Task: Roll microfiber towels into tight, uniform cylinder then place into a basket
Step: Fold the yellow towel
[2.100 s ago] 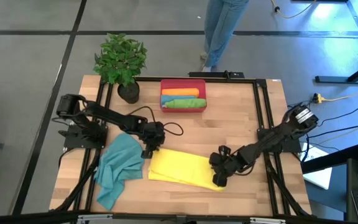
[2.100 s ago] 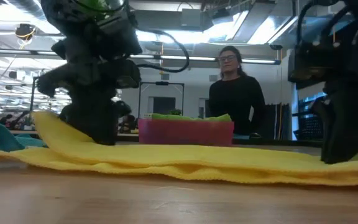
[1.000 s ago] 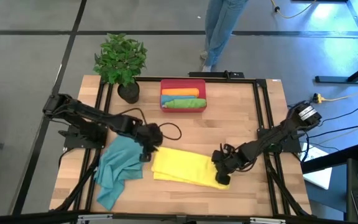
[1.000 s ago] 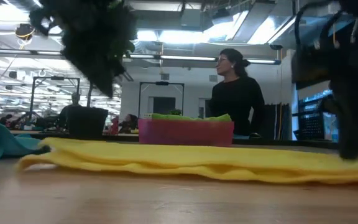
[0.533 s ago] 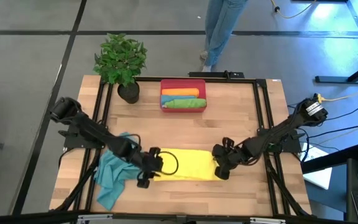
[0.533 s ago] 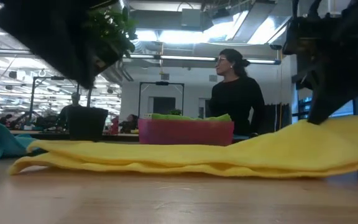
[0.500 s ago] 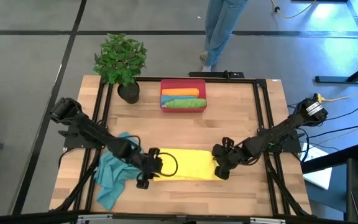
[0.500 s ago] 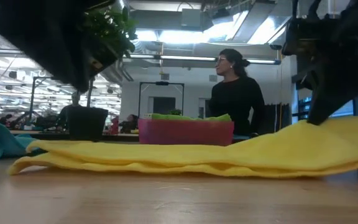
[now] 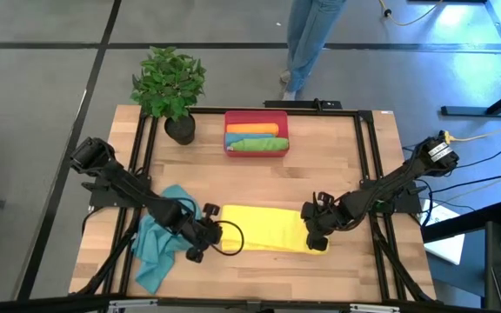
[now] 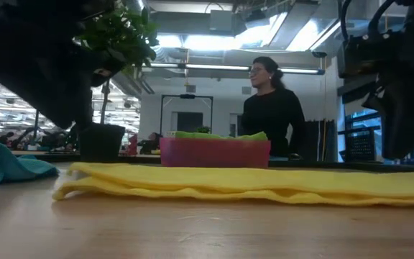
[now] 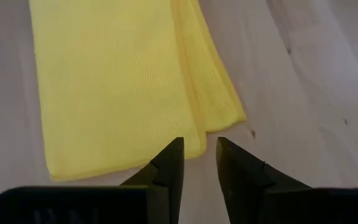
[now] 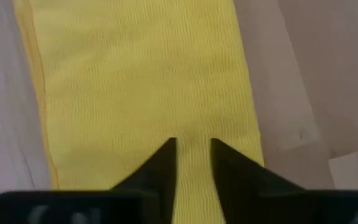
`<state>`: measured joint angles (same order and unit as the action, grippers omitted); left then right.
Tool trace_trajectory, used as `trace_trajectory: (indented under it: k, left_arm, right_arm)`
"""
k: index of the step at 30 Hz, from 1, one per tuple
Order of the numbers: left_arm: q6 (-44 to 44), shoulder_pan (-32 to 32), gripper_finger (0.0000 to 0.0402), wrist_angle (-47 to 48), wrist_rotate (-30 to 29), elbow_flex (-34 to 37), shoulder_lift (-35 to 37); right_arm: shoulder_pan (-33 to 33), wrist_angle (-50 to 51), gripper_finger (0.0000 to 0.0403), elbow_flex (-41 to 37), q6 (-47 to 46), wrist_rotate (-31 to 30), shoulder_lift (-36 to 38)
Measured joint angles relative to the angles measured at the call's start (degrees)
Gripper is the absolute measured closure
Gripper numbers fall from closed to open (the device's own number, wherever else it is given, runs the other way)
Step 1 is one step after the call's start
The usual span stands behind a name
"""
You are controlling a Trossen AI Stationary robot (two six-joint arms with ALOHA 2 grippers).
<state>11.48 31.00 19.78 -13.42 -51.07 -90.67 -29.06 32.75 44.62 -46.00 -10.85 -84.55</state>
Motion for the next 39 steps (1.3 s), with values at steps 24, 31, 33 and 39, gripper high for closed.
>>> trace_trajectory:
  k: [24,31,33,39]
  left_arm:
    - [-7.3,1.0,0.0262,-0.2,-9.3,1.6,0.0]
    - [-7.3,2.5,0.0262,-0.1,-9.6,1.6,0.0]
    - [-7.3,2.5,0.0262,-0.6,-9.6,1.6,-0.6]
    - [-12.0,3.5,0.0262,-3.0,-9.4,1.6,-5.4]
  right_arm:
    - [-10.3,14.1,0.0245,13.0,-1.5,0.0,0.1]
    - [-16.1,6.3,0.0246,6.5,-1.4,0.0,0.1]
    - [-17.4,2.6,0.0246,4.4,-1.4,0.0,0.1]
    - [-20.6,-5.2,0.0246,-1.5,-0.8,0.0,0.0]
